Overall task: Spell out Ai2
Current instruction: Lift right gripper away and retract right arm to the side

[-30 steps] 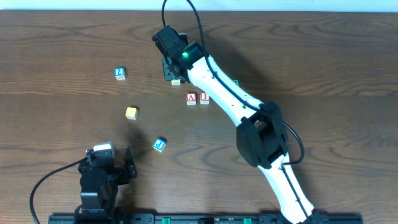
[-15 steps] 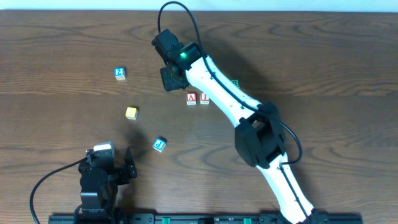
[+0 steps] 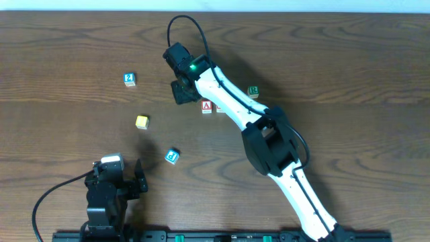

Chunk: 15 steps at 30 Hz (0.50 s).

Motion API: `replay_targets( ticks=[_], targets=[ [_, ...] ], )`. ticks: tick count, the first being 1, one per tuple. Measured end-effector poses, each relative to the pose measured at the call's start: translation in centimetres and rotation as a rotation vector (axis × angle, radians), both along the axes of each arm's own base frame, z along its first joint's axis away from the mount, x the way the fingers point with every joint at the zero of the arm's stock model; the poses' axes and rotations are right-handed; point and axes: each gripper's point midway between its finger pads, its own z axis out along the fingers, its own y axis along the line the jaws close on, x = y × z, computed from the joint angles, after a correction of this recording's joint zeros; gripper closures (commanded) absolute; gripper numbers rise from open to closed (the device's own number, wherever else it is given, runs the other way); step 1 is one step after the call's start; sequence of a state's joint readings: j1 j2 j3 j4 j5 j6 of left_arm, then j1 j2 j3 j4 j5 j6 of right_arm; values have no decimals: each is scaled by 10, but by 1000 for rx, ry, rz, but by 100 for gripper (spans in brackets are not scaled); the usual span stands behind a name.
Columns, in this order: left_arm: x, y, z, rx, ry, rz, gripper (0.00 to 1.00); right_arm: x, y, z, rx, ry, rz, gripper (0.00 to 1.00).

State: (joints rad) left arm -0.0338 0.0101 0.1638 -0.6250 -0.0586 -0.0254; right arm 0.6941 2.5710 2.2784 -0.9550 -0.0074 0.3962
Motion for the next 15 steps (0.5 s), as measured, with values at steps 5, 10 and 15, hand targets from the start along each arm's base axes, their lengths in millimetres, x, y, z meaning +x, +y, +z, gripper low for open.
replay_targets(
  ticks=[5,10,15],
  targets=[
    [0,0,0,0,0,0,5,25,3,5,20,-99,-26,99],
    [0,0,0,0,0,0,5,42,-10,9,23,-129,-60,98],
    [0,0,0,0,0,0,5,38,-19,25,17,-81,-45,98]
  ],
)
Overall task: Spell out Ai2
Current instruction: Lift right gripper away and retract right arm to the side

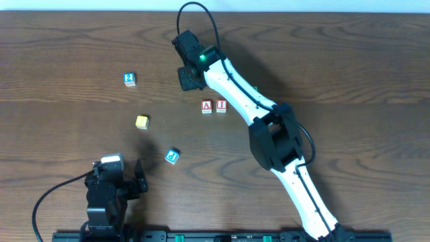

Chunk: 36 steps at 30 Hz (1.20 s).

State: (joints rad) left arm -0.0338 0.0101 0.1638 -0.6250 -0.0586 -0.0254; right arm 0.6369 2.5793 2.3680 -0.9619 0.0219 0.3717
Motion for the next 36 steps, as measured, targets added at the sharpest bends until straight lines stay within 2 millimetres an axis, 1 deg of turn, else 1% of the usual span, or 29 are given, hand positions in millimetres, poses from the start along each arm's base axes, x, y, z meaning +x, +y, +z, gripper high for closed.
replay_targets(
  ticks=[1,3,4,7,8,9,13,15,16,17,18,19,21,23,24,25,28,30,31,33,34,35,36],
  targets=[
    [0,0,0,0,0,0,5,1,3,10,9,-11,15,98],
    [0,0,0,0,0,0,5,4,12,42,25,-58,53,98],
    [0,0,0,0,0,0,5,4,13,52,26,-74,63,98],
    [0,0,0,0,0,0,5,1,12,98,24,-130,96,98],
    [0,0,0,0,-1,0,5,-4,9,116,23,-142,105,99],
    [0,0,0,0,0,0,4,-7,7,130,25,-154,108,98],
    [0,0,0,0,0,0,5,-30,-14,202,35,-218,132,98],
    [0,0,0,0,0,0,5,-48,-29,243,40,-265,161,99],
    [0,0,0,0,0,0,5,-59,-39,268,41,-298,178,98],
    [0,0,0,0,0,0,5,-68,-48,285,37,-323,187,98],
    [0,0,0,0,0,0,5,-76,-56,297,29,-338,192,99],
    [0,0,0,0,0,0,5,-88,-68,317,27,-367,198,98],
    [0,0,0,0,0,0,5,-98,-79,337,35,-405,199,98],
    [0,0,0,0,0,0,5,-106,-94,349,32,-419,190,98],
    [0,0,0,0,0,0,5,-109,-105,351,24,-417,178,98],
    [0,0,0,0,0,0,5,-111,-121,351,15,-418,157,98],
    [0,2,1,13,-2,8,5,-117,-159,344,5,-413,102,99],
    [0,3,1,16,-2,8,5,-126,-186,338,2,-415,58,99],
    [0,2,1,16,-3,6,4,-134,-202,335,-2,-416,32,98],
    [1,-2,1,-3,-5,-15,5,-149,-218,330,-1,-423,11,97],
    [1,-6,1,-29,-5,-27,4,-159,-222,326,0,-419,12,87],
    [1,-14,0,-83,-6,-45,5,-168,-225,320,0,-406,13,68],
    [1,-24,0,-162,-4,-65,5,-178,-228,314,1,-395,20,46]
  ],
)
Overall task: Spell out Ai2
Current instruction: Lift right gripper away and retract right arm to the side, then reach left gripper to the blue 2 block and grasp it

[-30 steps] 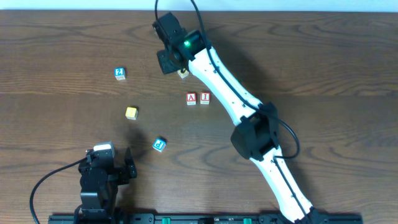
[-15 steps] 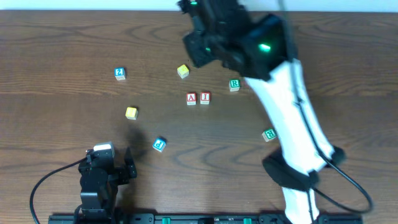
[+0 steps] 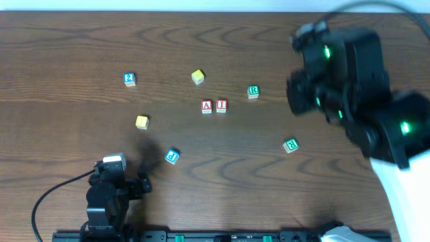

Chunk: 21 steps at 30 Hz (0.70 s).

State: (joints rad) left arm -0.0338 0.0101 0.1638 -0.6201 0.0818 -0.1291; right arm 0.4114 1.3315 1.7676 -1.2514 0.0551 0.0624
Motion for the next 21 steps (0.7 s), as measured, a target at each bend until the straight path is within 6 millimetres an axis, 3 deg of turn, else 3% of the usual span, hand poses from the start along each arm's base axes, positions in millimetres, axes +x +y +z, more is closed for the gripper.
replay_targets(
  ticks=[1,2,3,7,10,15,21],
  targets=[
    [-1,-8,0,-61,4,-17,5,-7,-2,-6,-1,13,5,33],
    [-2,-17,1,-140,13,-31,5,-14,-3,-15,-3,39,11,6],
    [-3,-24,2,-211,22,-37,5,-20,-3,-25,-7,70,19,1],
    [-5,-39,6,-402,49,-19,5,-38,-1,-64,-25,221,50,1],
    [0,-51,23,-503,7,-58,4,-46,4,-82,-17,298,74,1],
    [1,-55,50,-508,-36,-97,4,-49,13,-82,24,313,96,1],
    [8,-31,105,-302,94,-13,4,-41,23,-75,72,272,118,1]
  ],
)
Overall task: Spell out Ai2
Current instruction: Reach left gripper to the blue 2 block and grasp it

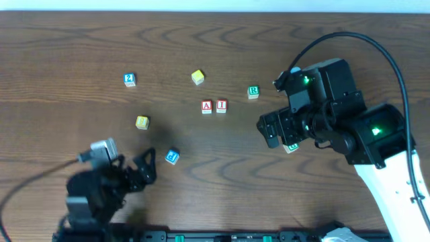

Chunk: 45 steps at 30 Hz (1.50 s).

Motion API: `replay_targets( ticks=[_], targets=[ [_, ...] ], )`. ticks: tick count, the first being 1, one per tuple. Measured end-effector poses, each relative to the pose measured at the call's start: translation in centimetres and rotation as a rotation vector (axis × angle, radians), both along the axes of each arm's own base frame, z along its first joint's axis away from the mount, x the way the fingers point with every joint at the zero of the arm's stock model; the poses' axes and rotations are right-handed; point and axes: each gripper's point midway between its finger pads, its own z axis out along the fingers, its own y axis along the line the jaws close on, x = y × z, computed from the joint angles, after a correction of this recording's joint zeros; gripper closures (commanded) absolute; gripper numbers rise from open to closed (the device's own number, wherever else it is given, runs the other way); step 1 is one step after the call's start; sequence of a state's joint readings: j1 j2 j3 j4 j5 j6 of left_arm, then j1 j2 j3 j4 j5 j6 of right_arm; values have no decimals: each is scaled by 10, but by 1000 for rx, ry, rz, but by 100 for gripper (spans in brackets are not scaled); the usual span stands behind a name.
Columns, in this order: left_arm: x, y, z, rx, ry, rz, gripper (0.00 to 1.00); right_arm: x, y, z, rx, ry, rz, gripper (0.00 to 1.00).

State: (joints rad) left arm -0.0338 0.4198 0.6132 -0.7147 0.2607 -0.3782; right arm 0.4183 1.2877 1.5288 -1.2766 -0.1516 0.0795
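Note:
The red A block [207, 106] and red I block [221, 106] sit side by side at the table's middle, A on the left. The blue 2 block [129, 79] lies far off at the upper left. My right gripper [268, 130] hangs open and empty to the right of the I block, pointing left. My left gripper [147, 169] is open low at the left, just left of a blue block [173, 156], holding nothing.
A yellow block [197, 76] lies above the A block and another yellow block [142, 122] at mid left. A green R block [252, 92] sits right of the I. A second green block [290, 147] is mostly hidden under my right arm.
My right arm has come down and left from the upper right, and now covers most of the lower green block. My left arm has swung up and right, nearer the blue block.
My right gripper was low beside the A block at the upper middle, then a little farther up. Later it was withdrawn to the upper right, and a yellow block showed where it had been. Now it hangs right of the I block, and the left arm has stirred.

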Motion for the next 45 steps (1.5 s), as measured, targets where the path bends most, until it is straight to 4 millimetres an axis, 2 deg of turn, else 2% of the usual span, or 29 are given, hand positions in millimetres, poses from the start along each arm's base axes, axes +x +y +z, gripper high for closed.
replay_targets(
  ticks=[4,7,10,13,15,22,27,32,36,37,39,45],
  targets=[
    [28,19,20,165,185,18,5,2,4,2,21,-7,8,1],
    [54,30,23,261,284,20,5,3,6,4,31,-12,10,1],
    [92,37,17,338,366,3,5,5,8,6,43,-24,11,1],
    [127,40,1,382,428,-19,5,8,10,8,52,-38,12,1],
    [156,42,-15,408,453,-32,5,10,11,10,57,-49,12,1],
    [218,46,-80,479,548,-84,5,15,8,12,45,-73,-1,1],
    [248,53,-114,495,551,-85,5,20,1,11,6,-92,-29,1],
    [271,71,-130,492,507,-46,4,22,-4,11,-19,-104,-48,1],
    [274,79,-144,485,513,-62,0,25,-5,12,-23,-114,-53,1],
    [275,79,-147,487,517,-70,6,25,-5,12,-23,-119,-54,1],
    [276,78,-153,490,518,-86,12,27,-5,14,-20,-128,-56,1],
    [280,74,-158,496,506,-116,16,30,-5,15,-20,-142,-60,1]
  ],
)
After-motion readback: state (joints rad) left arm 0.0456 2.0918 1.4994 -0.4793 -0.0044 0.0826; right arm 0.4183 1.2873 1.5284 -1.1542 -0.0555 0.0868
